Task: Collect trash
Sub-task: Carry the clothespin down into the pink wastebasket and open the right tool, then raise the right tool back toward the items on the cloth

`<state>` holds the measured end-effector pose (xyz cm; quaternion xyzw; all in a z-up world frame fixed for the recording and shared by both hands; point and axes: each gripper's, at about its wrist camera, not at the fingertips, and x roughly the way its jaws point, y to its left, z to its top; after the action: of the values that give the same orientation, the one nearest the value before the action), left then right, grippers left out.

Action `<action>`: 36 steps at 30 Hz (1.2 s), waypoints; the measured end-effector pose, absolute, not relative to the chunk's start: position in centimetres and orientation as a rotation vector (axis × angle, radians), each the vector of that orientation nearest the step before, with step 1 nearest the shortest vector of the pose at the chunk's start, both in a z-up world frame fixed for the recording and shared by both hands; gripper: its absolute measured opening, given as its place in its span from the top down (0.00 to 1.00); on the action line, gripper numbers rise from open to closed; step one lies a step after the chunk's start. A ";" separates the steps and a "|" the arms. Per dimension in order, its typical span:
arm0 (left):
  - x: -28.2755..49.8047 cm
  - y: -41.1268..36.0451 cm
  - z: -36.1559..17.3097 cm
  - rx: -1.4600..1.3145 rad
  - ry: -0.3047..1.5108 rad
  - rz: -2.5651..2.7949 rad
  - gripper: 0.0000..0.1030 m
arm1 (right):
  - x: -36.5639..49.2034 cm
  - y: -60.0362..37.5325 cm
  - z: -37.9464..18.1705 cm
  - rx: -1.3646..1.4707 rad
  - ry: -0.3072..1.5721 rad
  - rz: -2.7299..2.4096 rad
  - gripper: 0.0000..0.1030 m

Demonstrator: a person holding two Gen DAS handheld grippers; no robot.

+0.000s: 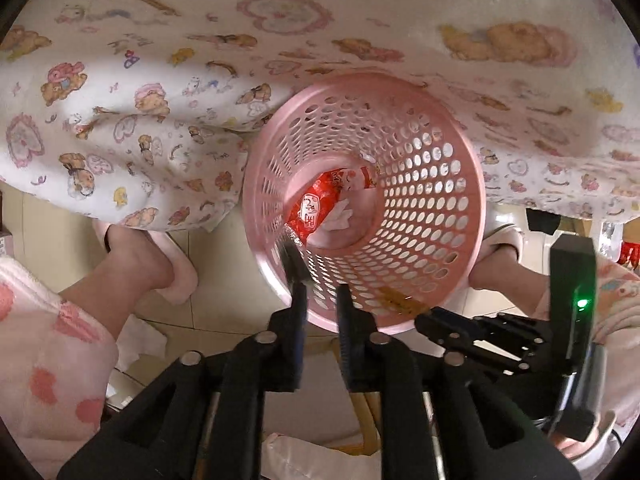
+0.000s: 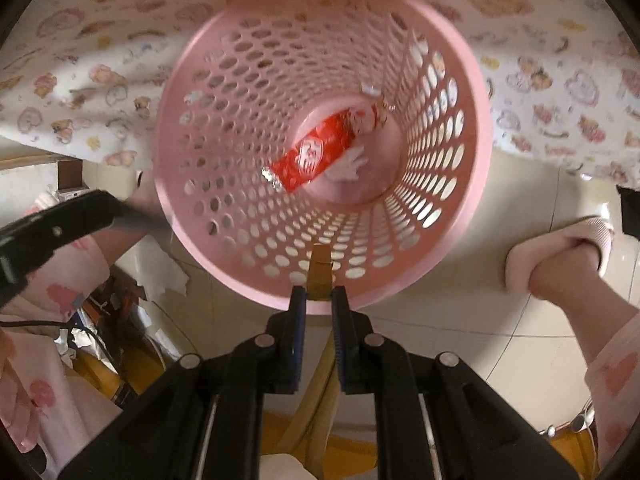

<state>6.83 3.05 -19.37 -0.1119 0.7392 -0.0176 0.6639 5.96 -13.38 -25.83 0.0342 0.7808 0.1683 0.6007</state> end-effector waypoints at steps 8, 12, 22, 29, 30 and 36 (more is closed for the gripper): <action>6.6 3.3 -18.4 -0.221 1.662 -0.025 0.63 | 6.2 -12.9 -26.7 0.101 1.822 0.391 0.89; 6.5 2.8 -16.4 -0.129 1.595 -0.014 0.58 | 6.6 -12.4 -28.2 0.114 1.838 0.377 0.89; 6.9 3.0 -13.6 -0.105 1.492 -0.034 0.49 | 9.1 -11.2 -26.7 0.131 1.665 0.325 0.88; 6.5 2.0 -12.0 -0.084 1.442 -0.077 0.49 | 9.4 -11.2 -26.0 0.072 1.611 0.315 0.76; 6.4 2.0 -11.6 -0.073 1.423 -0.070 0.49 | 9.4 -11.4 -25.7 0.067 1.605 0.311 0.76; 6.3 2.9 -8.1 -0.064 1.271 -0.049 0.49 | 8.6 -11.8 -22.4 -0.040 1.489 0.280 0.57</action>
<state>6.34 2.87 -8.10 -0.0299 0.5934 -0.0227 0.8040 8.59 -11.78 -22.38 -0.0181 0.6751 0.1269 0.7265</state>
